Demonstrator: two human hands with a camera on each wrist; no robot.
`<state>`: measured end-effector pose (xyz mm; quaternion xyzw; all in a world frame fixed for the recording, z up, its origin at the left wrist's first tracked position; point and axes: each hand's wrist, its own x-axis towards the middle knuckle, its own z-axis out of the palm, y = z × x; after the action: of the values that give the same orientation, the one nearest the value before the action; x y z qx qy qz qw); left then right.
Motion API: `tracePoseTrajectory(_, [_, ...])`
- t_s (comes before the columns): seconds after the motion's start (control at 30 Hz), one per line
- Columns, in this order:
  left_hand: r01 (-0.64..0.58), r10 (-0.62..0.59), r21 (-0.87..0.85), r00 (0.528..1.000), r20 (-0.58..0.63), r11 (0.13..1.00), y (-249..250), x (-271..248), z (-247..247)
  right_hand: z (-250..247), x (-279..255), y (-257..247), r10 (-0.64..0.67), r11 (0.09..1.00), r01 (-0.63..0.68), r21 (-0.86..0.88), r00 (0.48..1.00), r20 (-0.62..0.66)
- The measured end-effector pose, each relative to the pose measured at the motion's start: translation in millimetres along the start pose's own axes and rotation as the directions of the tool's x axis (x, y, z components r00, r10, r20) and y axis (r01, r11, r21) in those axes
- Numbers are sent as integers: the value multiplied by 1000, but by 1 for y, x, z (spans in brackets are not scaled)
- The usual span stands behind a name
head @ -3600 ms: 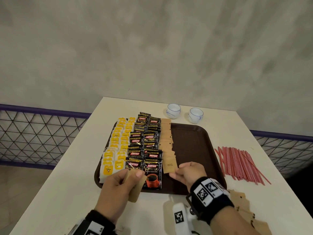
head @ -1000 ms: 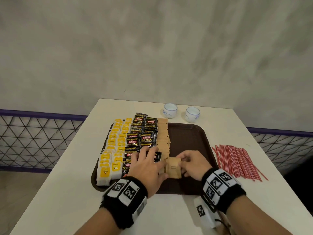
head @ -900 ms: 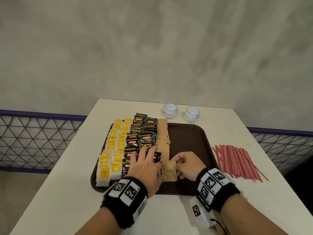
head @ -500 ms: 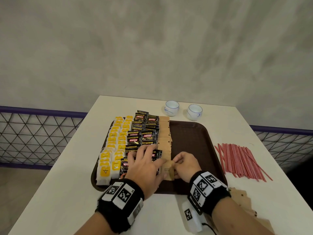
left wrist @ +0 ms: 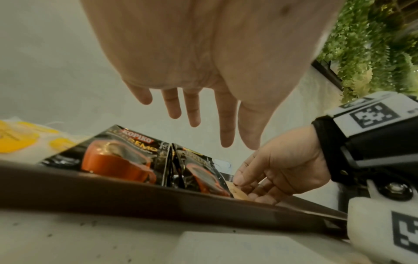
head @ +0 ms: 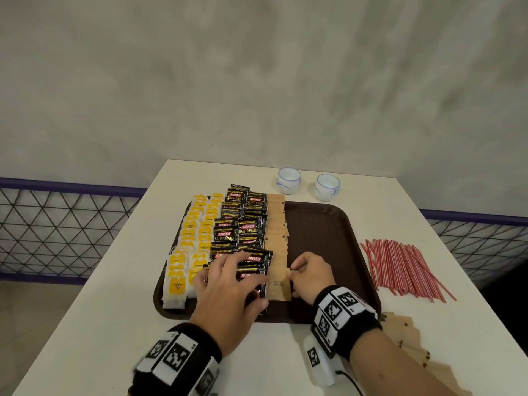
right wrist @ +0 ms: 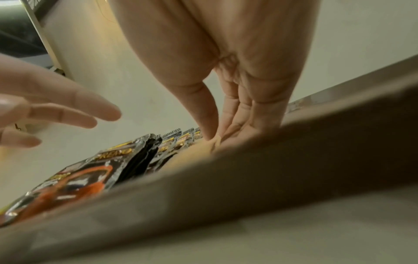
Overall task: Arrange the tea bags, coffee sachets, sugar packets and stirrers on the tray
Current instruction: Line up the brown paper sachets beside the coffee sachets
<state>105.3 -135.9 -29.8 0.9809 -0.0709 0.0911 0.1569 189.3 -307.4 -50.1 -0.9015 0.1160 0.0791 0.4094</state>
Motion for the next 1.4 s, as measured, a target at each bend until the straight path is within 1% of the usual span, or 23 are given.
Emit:
tracePoseTrajectory(0.1, [35, -36, -59, 999, -13, 998, 1, -9, -9, -25, -13, -6, -59, 998, 59, 10, 998, 31])
tracePoseTrajectory(0.17, [65, -67, -103, 998, -12, 993, 0, -19, -15, -59, -28, -5, -111, 993, 109, 43, 993, 44])
tracePoseTrajectory(0.23, [54, -57, -133, 998, -15, 990, 2, -30, -18, -105, -49, 5, -122, 989, 117, 87, 991, 58])
tracePoseTrajectory(0.27, [39, -41, -153, 999, -9, 987, 5, -35, -19, -128, -61, 13, -113, 989, 106, 98, 991, 70])
tracePoseTrajectory(0.3, [23, -19, -179, 1000, 23, 984, 11, -40, -19, -151, -74, 22, -97, 992, 91, 86, 993, 67])
tracePoseTrajectory(0.37, [-21, 57, -261, 990, 131, 965, 30, -46, -15, -190, -98, 48, -43, 998, 41, 39, 999, 30])
tracePoseTrajectory(0.47, [-100, 213, -386, 941, 262, 917, 68, -53, -3, -216, -127, 95, 73, 996, -74, -45, 997, -27])
tracePoseTrajectory(0.53, [-111, 248, -393, 915, 318, 913, 93, -54, 9, -217, -141, 124, 109, 977, -115, -177, 993, -43])
tracePoseTrajectory(0.6, [-99, 225, -330, 902, 370, 939, 116, -49, 20, -209, -152, 140, 144, 933, -135, -335, 990, 2])
tracePoseTrajectory(0.63, [-100, 210, -282, 895, 393, 954, 126, -45, 25, -203, -155, 142, 156, 917, -132, -376, 987, 35])
tracePoseTrajectory(0.7, [-88, 163, -184, 882, 442, 979, 144, -38, 30, -187, -160, 142, 181, 910, -125, -395, 978, 108])
tracePoseTrajectory(0.77, [-56, 108, -124, 876, 469, 991, 156, -29, 35, -174, -164, 136, 195, 881, -107, -461, 970, 147])
tracePoseTrajectory(0.87, [-9, 36, -60, 884, 466, 998, 171, -20, 40, -158, -169, 132, 223, 811, -108, -576, 965, 134])
tracePoseTrajectory(0.9, [28, -3, -48, 891, 453, 998, 176, -18, 43, -153, -170, 132, 221, 804, -117, -583, 969, 111])
tracePoseTrajectory(0.97, [131, -98, -50, 902, 421, 990, 185, -17, 49, -143, -169, 131, 220, 835, -153, -528, 973, 66])
tracePoseTrajectory(1.03, [225, -177, -83, 904, 389, 971, 192, -17, 55, -136, -168, 130, 219, 879, -177, -443, 975, 45])
tracePoseTrajectory(1.1, [338, -247, -205, 895, 371, 919, 194, -19, 57, -132, -170, 129, 203, 893, -162, -420, 978, 53])
tracePoseTrajectory(1.17, [435, -293, -386, 880, 374, 813, 192, -23, 58, -132, -172, 131, 189, 893, -148, -425, 980, 57])
tracePoseTrajectory(1.2, [463, -303, -468, 874, 379, 753, 190, -25, 56, -133, -172, 132, 183, 894, -140, -426, 981, 61])
tracePoseTrajectory(1.27, [474, -295, -575, 877, 380, 667, 185, -31, 53, -135, -175, 136, 184, 898, -137, -418, 980, 74])
tracePoseTrajectory(1.33, [453, -279, -602, 889, 364, 657, 174, -37, 46, -136, -177, 137, 173, 900, -125, -418, 982, 79])
tracePoseTrajectory(1.4, [442, -294, -622, 896, 332, 646, 159, -44, 36, -135, -180, 138, 154, 905, -108, -411, 985, 80])
